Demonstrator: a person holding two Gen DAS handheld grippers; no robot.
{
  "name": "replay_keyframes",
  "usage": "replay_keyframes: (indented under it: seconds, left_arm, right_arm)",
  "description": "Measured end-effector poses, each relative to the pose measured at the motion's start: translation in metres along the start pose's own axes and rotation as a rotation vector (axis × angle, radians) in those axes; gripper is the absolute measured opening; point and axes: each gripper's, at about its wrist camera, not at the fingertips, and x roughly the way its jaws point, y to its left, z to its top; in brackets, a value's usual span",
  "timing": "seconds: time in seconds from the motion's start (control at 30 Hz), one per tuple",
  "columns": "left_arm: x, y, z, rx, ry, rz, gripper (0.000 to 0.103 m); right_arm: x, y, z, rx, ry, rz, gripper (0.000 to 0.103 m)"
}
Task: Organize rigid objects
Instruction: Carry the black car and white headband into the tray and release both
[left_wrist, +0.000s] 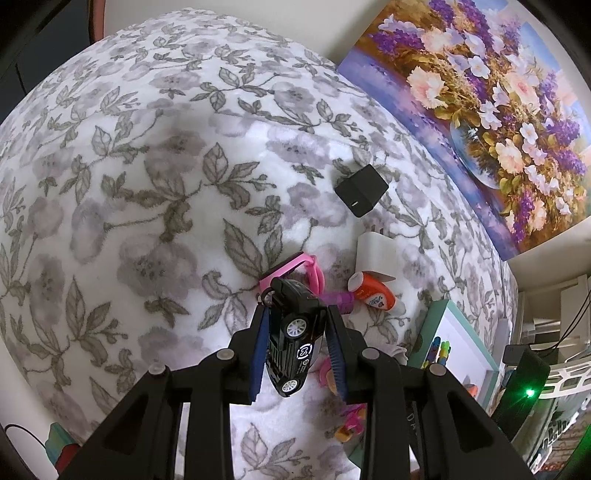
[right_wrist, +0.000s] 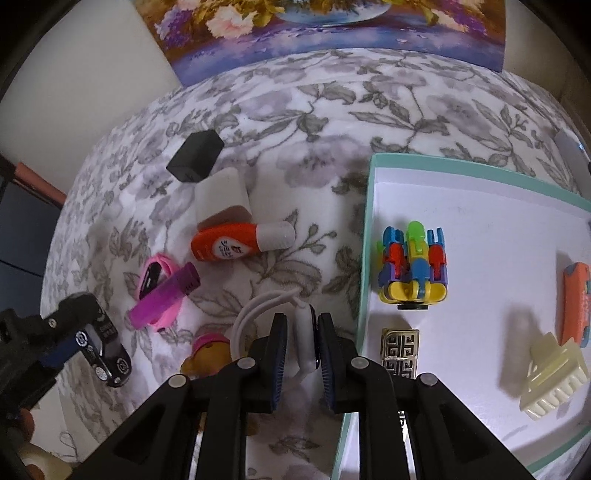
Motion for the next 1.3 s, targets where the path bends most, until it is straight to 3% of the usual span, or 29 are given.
replay_keyframes:
  seconds: [0.13,0.3,0.63,0.93,1.3]
  left_arm:
    - [0.000,-0.001,0.000,-0.002,0.000,0.003,0.032]
    - [0.000,-0.001,0.000,-0.004,0.001,0.004,0.032]
    - [-0.004,-0.009,-0.001,0.016,-0.020,0.006,0.032]
    - [-0.011,-0.069,-0.017,0.206,-0.071,-0.022,0.032]
    - [0.027,-0.170,-0.079,0.506,0.003,-0.110,0.032]
  right_arm:
    - [-0.003,0.000,-0.001,-0.002,-0.029,-0.007,0.015]
    - [-0.025,0.002,0.004,-0.003,-0.134,0.026,0.014]
    - [-0.052,-0.004,0.009,0.033,-0.201,0.043,0.014]
    - [-0.080,-0.068,0.016,0.192,-0.252,-0.074,0.014]
    - [-0.091,-0.158,0.010,0.372,-0.237,-0.145,0.014]
